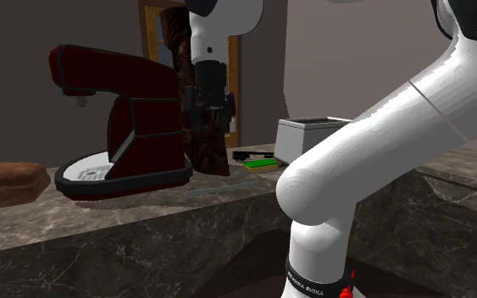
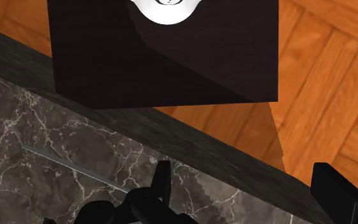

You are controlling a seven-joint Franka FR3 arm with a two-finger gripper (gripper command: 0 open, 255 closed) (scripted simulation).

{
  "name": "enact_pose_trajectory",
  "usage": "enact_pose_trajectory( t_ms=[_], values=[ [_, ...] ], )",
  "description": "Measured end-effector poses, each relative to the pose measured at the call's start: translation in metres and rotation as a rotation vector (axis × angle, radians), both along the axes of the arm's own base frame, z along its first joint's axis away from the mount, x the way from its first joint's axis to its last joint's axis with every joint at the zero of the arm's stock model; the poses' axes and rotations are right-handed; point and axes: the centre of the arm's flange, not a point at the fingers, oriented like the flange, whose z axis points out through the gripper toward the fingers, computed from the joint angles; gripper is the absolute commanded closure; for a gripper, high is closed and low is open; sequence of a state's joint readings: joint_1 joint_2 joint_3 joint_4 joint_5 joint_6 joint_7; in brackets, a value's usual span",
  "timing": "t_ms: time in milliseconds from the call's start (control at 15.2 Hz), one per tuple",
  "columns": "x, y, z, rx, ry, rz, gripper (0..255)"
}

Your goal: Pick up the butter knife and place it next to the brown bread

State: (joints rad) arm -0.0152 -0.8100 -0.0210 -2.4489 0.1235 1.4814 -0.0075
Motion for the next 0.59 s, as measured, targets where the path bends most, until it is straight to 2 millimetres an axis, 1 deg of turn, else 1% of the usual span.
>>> enact_pose_trajectory(
  t_ms=[66,198,396,528,594],
  values=[
    [0.000,0.000,0.000,0.000,0.000,0.000,0],
    [0.001,-0.008,-0.011,-0.001,-0.017,0.069,0],
    [0.003,-0.029,-0.041,-0.004,-0.058,0.239,0],
    [0.004,-0.040,-0.057,-0.006,-0.089,0.361,0],
    [0.008,-0.047,-0.066,-0.007,-0.103,0.422,0]
  ],
)
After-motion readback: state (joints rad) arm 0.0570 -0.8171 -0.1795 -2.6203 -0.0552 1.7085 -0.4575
